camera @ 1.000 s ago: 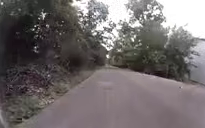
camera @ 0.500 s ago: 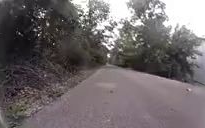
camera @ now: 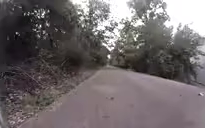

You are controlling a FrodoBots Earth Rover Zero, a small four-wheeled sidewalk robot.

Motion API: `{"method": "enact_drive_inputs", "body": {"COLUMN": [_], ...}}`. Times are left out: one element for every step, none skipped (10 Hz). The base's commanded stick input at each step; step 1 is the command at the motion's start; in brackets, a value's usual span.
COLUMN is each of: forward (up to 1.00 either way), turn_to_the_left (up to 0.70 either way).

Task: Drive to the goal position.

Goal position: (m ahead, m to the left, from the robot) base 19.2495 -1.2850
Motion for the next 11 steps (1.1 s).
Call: {"method": "enact_drive_inputs", "body": {"forward": [0.7,0.7,0.7,0.7,0.7,0.7,0.7,0.7,0.7,0.7,0.7], "turn_to_the_left": [0.0,0.0,0.0,0.0,0.0,0.0,0.0,0.0,0.0,0.0,0.0]}}
